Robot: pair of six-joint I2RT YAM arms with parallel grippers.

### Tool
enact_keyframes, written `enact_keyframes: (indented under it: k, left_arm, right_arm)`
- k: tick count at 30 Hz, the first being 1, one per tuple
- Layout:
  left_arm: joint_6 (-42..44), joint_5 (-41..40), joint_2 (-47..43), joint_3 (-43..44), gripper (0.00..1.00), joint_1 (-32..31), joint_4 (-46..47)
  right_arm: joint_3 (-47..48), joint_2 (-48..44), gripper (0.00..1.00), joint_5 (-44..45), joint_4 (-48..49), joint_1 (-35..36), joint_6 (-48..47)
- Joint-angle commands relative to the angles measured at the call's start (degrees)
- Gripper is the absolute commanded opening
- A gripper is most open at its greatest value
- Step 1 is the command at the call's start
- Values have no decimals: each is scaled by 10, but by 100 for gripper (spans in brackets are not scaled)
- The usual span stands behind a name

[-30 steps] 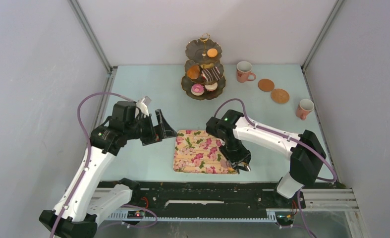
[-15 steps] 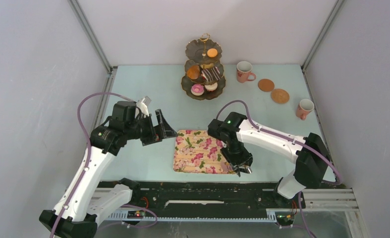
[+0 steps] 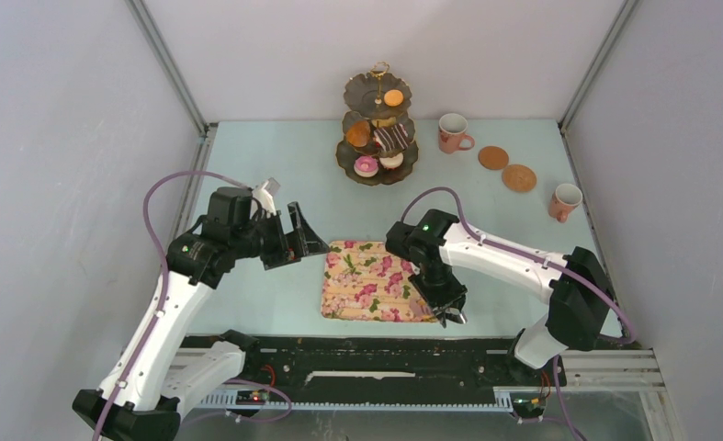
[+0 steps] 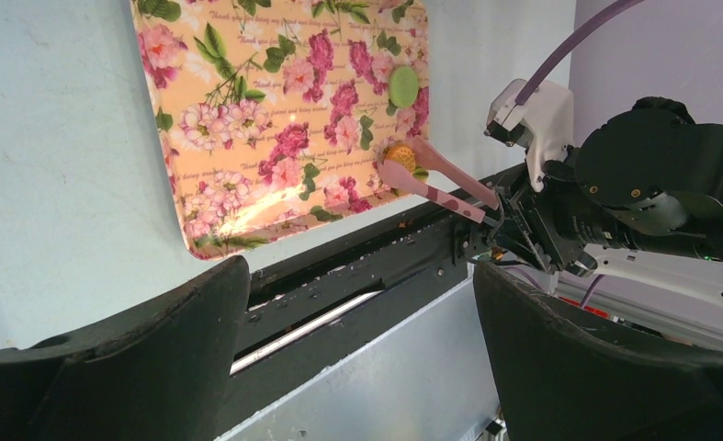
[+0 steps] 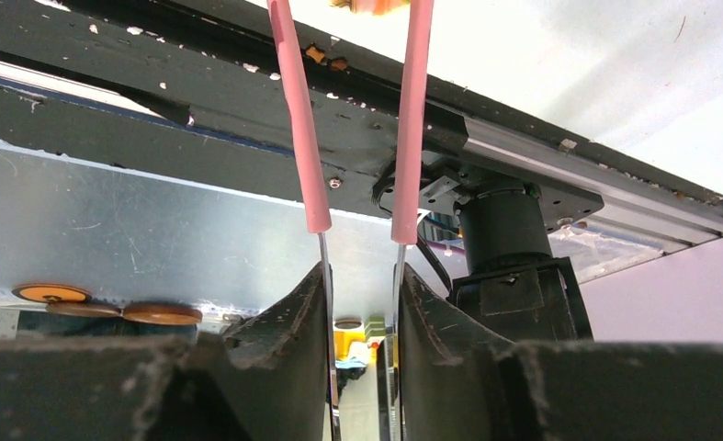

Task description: Serve the afternoon tea

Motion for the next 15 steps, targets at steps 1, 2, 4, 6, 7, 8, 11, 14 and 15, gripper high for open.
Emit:
enact_keyframes:
  k: [1,2,4,6,7,8,11,14,15]
  left_arm:
    - [-4,12,-7,9,98,2,16]
    - [-5,12,-7,10,98,2,16]
    - [-5,12,-5,11,98,2,17]
    - [-6,13,-3,12,98,2,18]
    - [-5,14,-2,13,98,2,18]
    - [-5,14,0,13,98,2,18]
    - [-3,14,4,13,98,2,19]
    - [-1,13,8,14,98,2,19]
    - [-1,12,9,14,98,2,19]
  right_arm:
    - [5,-21,28,9,0,2,5]
    - [8,-22,27,12,-3,2,5]
    - [19,-30,25,20,-9,2,7]
    - [33,-40,24,29,-16,2,10]
    - [40,-45,23,33,-18,1,11]
    - [46,-52,23,33,-17,0,12]
    - [41,-74,21,21,2,-7,15]
    - [35,-96,17,17,31,-16,15]
    - [37,-105,16,14,46,-19,12]
